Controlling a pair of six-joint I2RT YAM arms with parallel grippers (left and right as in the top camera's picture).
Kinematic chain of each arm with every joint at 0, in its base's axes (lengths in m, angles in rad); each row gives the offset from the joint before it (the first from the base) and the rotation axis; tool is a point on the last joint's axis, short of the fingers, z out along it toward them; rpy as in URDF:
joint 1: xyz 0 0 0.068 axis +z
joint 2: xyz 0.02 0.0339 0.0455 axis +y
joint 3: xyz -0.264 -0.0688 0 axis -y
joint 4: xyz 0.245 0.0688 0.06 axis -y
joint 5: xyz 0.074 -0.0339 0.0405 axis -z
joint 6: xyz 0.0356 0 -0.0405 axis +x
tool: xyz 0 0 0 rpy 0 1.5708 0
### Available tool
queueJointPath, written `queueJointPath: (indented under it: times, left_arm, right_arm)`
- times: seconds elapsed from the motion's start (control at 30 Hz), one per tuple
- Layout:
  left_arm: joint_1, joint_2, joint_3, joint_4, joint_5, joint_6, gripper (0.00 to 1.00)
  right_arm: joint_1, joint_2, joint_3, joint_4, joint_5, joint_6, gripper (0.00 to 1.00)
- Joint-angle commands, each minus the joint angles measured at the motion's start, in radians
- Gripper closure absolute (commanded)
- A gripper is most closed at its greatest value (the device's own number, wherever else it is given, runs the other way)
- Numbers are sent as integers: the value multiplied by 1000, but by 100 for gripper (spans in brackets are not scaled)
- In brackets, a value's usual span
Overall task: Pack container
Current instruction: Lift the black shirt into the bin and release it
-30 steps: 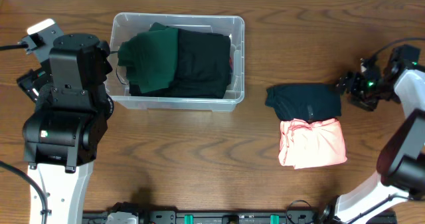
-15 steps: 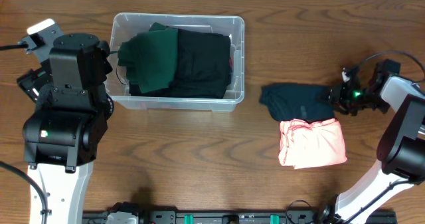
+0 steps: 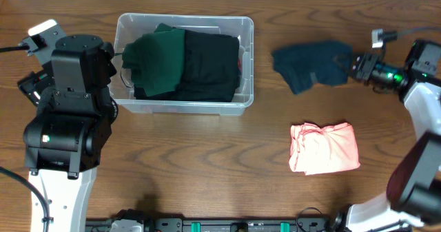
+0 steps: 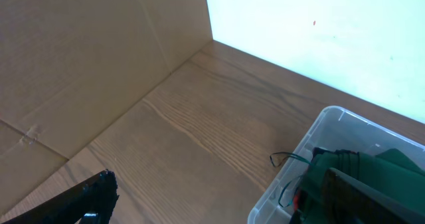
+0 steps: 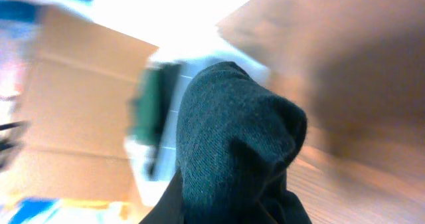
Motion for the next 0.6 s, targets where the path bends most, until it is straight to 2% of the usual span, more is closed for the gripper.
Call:
queueJointPath:
  times: [0.0, 0.2, 0.3, 0.57]
  left_arm:
    - [4, -1, 8, 0, -23, 5, 2]
    - [4, -1, 8, 0, -23, 5, 2]
    - [4, -1, 8, 0, -23, 5, 2]
    - [4, -1, 7, 0, -23, 5, 2]
  right_arm:
    - [108, -92, 10, 125, -133, 315, 99]
    - [346, -122, 10, 493, 87, 601, 99]
    - [470, -121, 10, 612, 262, 640, 99]
    - [731, -76, 10, 545, 703, 593, 99]
